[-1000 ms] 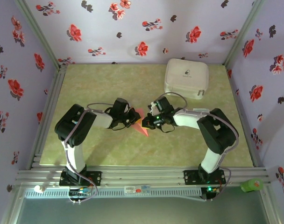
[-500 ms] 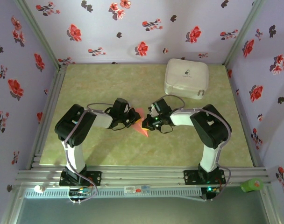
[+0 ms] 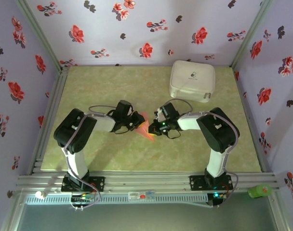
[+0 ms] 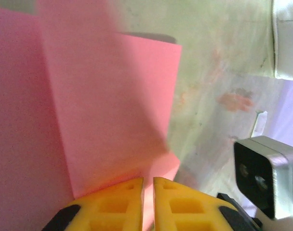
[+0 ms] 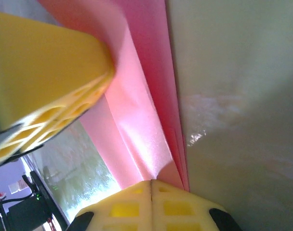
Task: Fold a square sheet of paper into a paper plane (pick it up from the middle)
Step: Fourth fold the wing at the center of the table.
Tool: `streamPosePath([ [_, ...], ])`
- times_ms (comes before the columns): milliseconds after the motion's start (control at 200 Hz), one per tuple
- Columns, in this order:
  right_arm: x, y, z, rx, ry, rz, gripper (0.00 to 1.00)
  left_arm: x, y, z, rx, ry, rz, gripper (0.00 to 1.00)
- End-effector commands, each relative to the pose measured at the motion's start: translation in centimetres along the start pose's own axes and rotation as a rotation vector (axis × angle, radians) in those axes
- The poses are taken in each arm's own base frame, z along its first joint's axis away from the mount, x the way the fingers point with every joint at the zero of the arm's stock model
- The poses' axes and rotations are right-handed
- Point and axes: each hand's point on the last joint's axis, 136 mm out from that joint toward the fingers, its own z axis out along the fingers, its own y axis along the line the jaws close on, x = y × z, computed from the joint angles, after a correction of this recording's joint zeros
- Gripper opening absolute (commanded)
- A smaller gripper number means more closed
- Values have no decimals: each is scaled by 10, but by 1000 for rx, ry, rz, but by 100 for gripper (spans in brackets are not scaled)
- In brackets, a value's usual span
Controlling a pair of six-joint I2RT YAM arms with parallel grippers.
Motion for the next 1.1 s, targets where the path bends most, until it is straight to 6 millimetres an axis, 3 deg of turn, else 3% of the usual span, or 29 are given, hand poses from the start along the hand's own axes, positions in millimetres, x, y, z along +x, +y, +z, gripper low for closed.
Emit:
streamPosePath([
  [0, 43, -55, 2, 179, 144, 89, 0, -1, -15, -18, 2, -22, 59, 13],
  [115, 42, -55, 1, 181, 158, 69, 0, 12, -13, -22, -26, -9, 74, 9],
  [280, 40, -54, -2, 180, 150, 65, 0, 30, -4, -13, -59, 32, 76, 5],
  [535, 39, -56, -2, 184, 141, 81, 0, 39, 13, 4, -106, 65, 64, 5],
  [860, 47, -63, -1, 195, 155, 96, 0, 13, 47, 1, -217, -9, 4, 6],
  [1095, 51, -66, 0, 194, 166, 100, 0, -15, 57, -1, -250, -41, 1, 6],
])
